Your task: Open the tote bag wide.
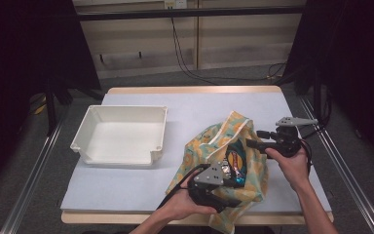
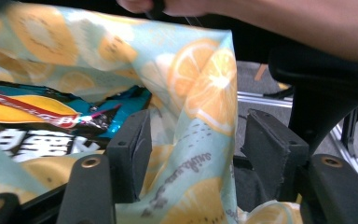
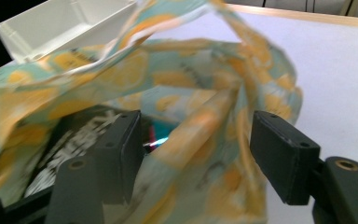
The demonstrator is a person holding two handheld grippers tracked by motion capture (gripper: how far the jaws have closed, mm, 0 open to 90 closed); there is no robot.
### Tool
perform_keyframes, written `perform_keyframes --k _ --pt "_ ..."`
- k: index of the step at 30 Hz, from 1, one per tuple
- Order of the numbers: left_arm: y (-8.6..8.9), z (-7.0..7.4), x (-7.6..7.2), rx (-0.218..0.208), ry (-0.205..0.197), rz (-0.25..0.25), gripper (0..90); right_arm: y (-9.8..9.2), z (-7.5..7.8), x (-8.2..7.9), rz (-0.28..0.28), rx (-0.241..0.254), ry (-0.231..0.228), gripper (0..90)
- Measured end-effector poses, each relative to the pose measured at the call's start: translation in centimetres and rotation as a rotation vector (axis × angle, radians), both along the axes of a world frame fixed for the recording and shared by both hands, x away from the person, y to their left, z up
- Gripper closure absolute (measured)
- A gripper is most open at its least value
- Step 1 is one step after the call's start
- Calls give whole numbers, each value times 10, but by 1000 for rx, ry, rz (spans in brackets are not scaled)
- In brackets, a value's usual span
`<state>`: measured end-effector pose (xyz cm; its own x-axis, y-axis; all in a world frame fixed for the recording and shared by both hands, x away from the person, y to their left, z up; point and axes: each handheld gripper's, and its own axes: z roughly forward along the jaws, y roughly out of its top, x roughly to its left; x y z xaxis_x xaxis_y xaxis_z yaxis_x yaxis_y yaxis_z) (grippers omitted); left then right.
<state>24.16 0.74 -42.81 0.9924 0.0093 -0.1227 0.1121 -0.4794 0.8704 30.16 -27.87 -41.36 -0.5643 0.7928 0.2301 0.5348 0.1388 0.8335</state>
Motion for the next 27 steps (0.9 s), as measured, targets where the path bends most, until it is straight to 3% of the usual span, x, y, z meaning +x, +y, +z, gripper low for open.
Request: perform_keyframes --k 5,11,13,18,24,27 --pt "8 10 6 -50 37 5 440 7 5 -23 24 -4 -15 317" --pt "4 23 21 -113 39 8 653 12 -2 -50 44 -32 6 307" --pt "-2 25 27 -114 42 36 672 9 -6 -57 38 -20 10 307" --pt "-24 23 45 -68 34 55 662 7 -17 -71 50 -40 37 319" --pt "-28 14 52 -29 44 88 648 13 -24 -82 81 -27 41 357" --pt "-27 12 53 -29 49 92 644 18 -29 -83 115 -44 54 449"
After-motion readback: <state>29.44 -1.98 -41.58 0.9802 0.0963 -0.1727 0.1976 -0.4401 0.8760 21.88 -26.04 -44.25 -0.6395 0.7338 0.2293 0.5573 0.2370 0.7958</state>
